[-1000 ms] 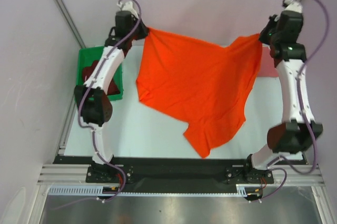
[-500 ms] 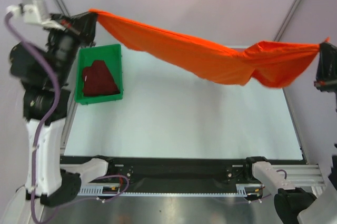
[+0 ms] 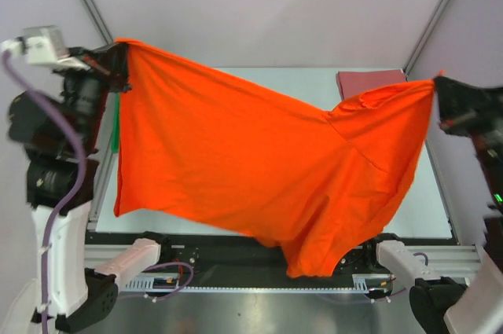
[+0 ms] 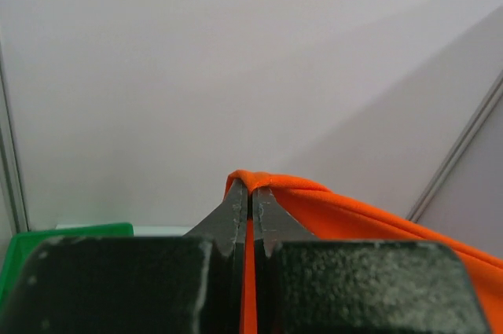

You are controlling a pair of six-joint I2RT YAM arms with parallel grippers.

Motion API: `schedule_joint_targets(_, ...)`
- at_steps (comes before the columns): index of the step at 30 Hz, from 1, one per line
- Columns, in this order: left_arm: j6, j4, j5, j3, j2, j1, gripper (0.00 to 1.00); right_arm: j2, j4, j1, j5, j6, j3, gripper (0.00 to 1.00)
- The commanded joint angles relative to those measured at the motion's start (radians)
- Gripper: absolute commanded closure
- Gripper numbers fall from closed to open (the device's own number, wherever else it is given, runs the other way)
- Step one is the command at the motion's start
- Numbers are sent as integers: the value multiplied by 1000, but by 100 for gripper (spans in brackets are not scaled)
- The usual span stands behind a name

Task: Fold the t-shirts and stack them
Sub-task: Flatten the tshirt out

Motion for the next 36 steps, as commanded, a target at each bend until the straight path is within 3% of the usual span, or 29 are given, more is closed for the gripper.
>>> schedule_joint_targets(1, 21, 68, -12, -114, 110, 11, 100, 25, 83, 3, 1, 58, -215, 100)
schedule_joint_targets(8, -11, 249, 2, -260, 414, 12, 100, 151, 242, 1, 164, 12, -494, 100)
schedule_joint_targets(12, -19, 274, 19, -147, 617, 17, 100, 244, 399, -25, 204, -21, -615, 100)
schedule_joint_targets(21, -25, 267, 68, 100, 899, 23, 100, 376, 424, -42, 228, -89, -602, 100)
schedule_joint_targets(30, -44, 220, 109, 149, 875, 24, 100, 397, 369, -30, 208, -95, -496, 100)
schedule_joint_targets(36, -48, 140, 94, 177, 631, 26, 100, 272, 191, 35, 142, -57, -301, 100)
